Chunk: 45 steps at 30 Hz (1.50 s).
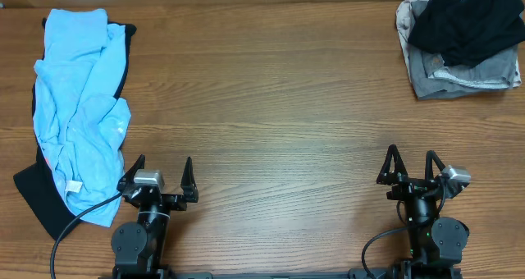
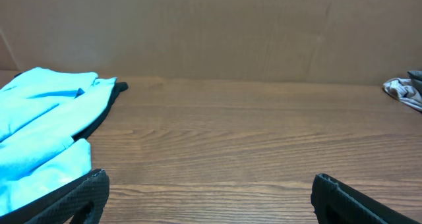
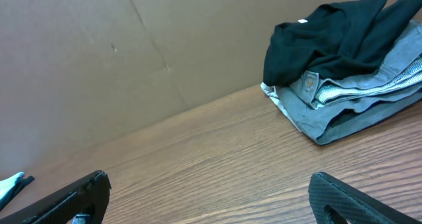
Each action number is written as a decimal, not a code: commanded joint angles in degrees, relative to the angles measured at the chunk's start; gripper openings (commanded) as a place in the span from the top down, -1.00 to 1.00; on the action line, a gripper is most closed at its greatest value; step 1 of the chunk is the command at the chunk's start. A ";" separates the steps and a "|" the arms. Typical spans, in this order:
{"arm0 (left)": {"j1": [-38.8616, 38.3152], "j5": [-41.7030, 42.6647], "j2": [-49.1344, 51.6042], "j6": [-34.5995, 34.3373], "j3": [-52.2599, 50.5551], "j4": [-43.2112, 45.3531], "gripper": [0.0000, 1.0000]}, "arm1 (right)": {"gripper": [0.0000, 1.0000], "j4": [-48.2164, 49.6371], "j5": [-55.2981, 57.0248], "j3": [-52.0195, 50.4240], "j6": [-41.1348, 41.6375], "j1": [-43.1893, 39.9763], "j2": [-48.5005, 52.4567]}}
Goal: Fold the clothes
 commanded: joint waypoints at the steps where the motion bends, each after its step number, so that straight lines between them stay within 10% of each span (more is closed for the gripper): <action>1: 0.31 -0.42 -0.70 0.98 -0.20 -0.17 -1.00 | -1.00 0.26 0.13 -0.59 0.07 0.28 -0.57; 34: 0.31 0.26 -0.70 -2.80 0.66 9.22 -0.99 | -1.00 1.86 -4.68 -0.24 0.04 0.28 -0.57; 45: 0.31 -0.94 9.42 2.29 22.12 -6.25 -1.00 | -1.00 -8.22 -8.70 15.52 -8.72 0.28 0.81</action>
